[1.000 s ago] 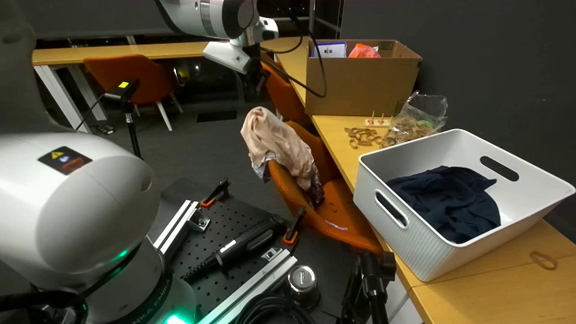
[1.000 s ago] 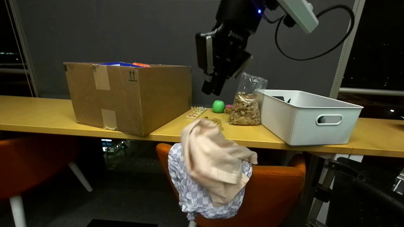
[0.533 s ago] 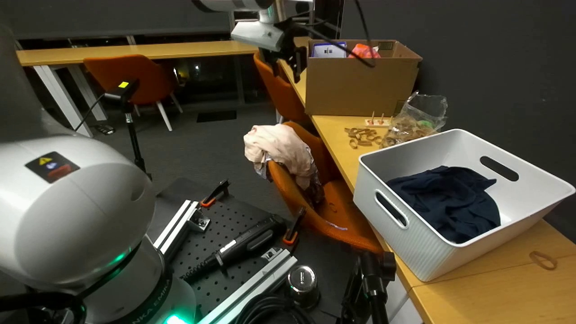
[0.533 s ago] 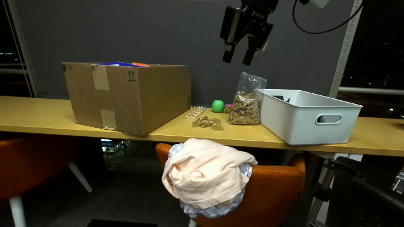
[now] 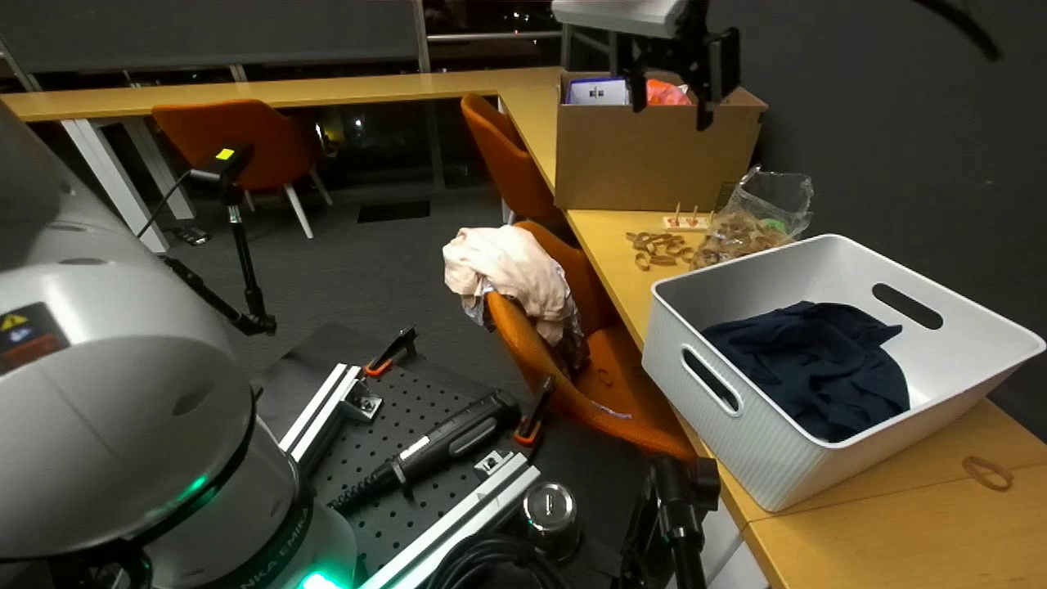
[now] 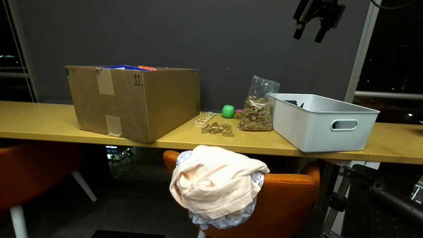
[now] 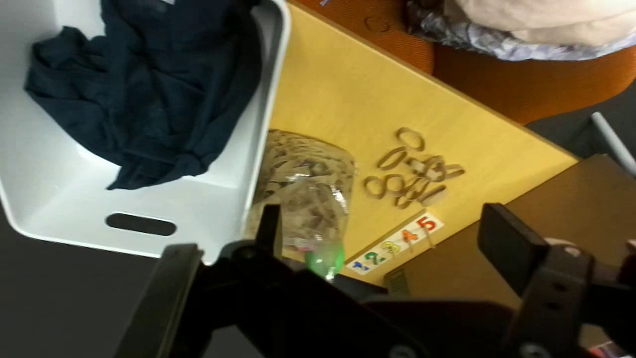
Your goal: Pick up all the items from the white basket and put them on the backrest of the orange chair
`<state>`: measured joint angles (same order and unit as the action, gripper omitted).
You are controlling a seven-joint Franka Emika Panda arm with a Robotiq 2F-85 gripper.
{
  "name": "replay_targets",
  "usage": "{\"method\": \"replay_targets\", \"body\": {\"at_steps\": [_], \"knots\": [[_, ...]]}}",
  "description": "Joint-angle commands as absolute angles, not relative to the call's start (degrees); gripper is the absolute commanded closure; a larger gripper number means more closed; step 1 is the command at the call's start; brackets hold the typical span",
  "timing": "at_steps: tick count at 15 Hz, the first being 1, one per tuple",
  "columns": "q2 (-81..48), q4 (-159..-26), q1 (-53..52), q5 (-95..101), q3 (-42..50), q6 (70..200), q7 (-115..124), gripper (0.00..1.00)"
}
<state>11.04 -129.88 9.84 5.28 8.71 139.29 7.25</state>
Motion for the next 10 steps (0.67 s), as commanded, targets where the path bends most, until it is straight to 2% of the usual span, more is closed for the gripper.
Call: {"method": "replay_targets", "body": {"at_steps": [1,4,10], "knots": [[6.9,-126.9,13.2,5.1,12.3,140.2,5.0,0.00],[1.2,-125.0,15.9,7.3,14.1,142.2,7.4,0.00],[-13.9,-121.6,17.2,6.5,17.2,155.3,10.8,0.00]]}}
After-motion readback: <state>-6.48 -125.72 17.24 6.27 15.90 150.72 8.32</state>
